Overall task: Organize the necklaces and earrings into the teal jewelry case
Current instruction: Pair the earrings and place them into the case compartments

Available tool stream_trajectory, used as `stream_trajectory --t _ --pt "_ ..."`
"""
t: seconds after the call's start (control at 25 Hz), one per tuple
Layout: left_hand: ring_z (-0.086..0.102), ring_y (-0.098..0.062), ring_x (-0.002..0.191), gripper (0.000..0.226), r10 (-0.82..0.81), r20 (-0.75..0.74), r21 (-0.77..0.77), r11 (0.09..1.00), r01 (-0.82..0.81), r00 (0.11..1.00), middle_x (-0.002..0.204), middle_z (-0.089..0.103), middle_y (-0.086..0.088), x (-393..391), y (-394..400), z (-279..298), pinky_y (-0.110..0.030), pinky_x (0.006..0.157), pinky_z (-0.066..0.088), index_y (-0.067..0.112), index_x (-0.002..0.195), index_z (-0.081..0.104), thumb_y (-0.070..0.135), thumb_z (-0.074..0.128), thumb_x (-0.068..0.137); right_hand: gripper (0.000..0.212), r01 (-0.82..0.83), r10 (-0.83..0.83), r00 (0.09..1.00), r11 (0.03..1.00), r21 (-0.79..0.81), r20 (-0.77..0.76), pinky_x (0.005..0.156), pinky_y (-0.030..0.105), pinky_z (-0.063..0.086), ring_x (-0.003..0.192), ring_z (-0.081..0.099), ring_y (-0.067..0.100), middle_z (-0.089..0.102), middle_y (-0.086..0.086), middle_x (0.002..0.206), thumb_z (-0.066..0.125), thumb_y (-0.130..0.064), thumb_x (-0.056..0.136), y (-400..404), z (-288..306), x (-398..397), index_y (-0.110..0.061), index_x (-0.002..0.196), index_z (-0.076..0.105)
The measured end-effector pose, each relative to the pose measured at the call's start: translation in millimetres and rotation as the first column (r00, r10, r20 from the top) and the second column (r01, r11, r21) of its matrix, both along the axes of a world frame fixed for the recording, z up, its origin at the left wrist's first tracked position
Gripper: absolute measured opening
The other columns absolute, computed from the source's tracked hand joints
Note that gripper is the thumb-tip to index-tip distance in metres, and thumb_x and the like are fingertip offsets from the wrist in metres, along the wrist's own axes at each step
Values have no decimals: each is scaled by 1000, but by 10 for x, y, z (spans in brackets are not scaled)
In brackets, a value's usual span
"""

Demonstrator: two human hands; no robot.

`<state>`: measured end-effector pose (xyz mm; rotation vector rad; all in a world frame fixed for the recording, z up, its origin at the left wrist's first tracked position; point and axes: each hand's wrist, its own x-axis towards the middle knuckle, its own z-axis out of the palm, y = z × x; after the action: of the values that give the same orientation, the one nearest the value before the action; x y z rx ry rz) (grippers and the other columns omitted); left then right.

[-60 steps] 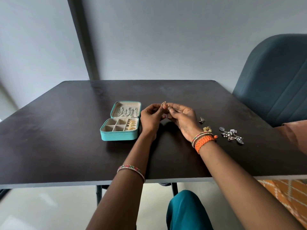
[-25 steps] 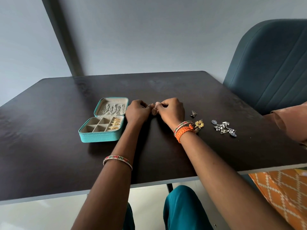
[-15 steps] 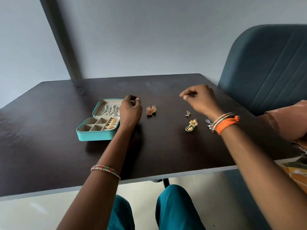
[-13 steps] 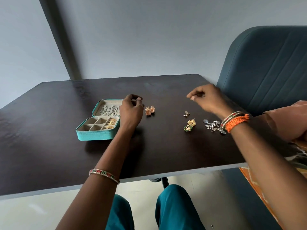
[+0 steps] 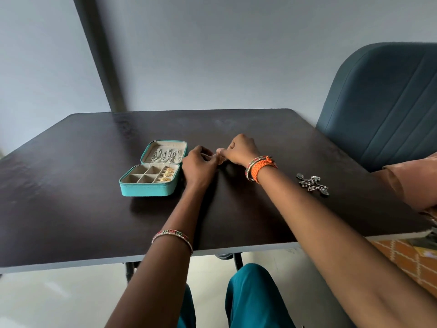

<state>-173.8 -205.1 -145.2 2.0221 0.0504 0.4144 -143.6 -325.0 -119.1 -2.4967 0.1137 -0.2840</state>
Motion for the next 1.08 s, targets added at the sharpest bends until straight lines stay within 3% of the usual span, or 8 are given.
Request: stream_trajectory --t 0.12,0.32,0.44,0.56,0.68,0.8,0.96,1.08 --pt "66 -19 78 12 -1 -19 13 1000 1 1000 82 72 -6 -4 7 -1 -22 63 39 10 85 68 20 68 78 43 27 -34 993 997 -69 -113 70 31 52 85 66 30 70 16 98 77 -37 71 1 64 111 -1 93 69" --pt "66 -22 79 11 14 -20 -2 1000 -14 1000 82 72 -9 -11 2 6 -24 65 42 9 85 70 18 65 80 27 14 -53 982 978 -209 -181 64 27 39 79 58 27 61 12 85 69 -24 79 -46 204 47 -8 65 51" --pt "67 -24 83 14 25 -11 2 1000 -25 1000 87 73 -11 0 0 2 -24 68 43 7 90 71 17 64 83 22 29 -36 959 999 -29 -281 45 22 35 58 48 17 55 6 69 66 -18 84 -88 256 21 -6 67 57" --pt "66 -25 87 17 33 -9 23 999 -33 999 91 72 -12 2 -1 -1 -23 69 41 5 95 71 16 63 84 13 70 28 906 975 213 -422 31 16 24 47 33 9 55 3 72 68 -15 85 -110 223 14 -5 78 64" --pt "66 -24 88 18 37 -13 29 999 -36 999 92 72 -13 5 -5 -7 -22 68 39 5 95 71 16 63 84 16 101 -41 925 985 139 -379 32 18 27 50 34 11 46 1 66 69 -12 84 -104 200 -17 -5 98 64" --pt "66 -24 88 18 35 -13 39 999 -35 999 92 72 -12 26 1 -16 -21 67 38 6 96 71 16 62 84 20 110 -34 942 972 210 -335 30 16 28 50 35 10 43 0 64 71 -15 83 -128 181 -4 -8 98 60" --pt "67 -24 87 18 45 31 7 999 -45 999 91 72 -10 2 9 2 -22 68 41 7 94 70 17 58 86 27 127 -43 965 939 319 -257 30 12 22 49 33 11 51 3 70 72 -15 81 -331 190 -25 2 102 67" --pt "66 -19 79 15 -18 148 9 1000 17 989 82 70 2 -128 -25 70 -28 67 47 18 92 68 23 54 87 17 38 -3 989 971 238 -147 37 15 29 52 36 9 58 3 78 68 -14 84 -653 353 -223 -4 97 70"
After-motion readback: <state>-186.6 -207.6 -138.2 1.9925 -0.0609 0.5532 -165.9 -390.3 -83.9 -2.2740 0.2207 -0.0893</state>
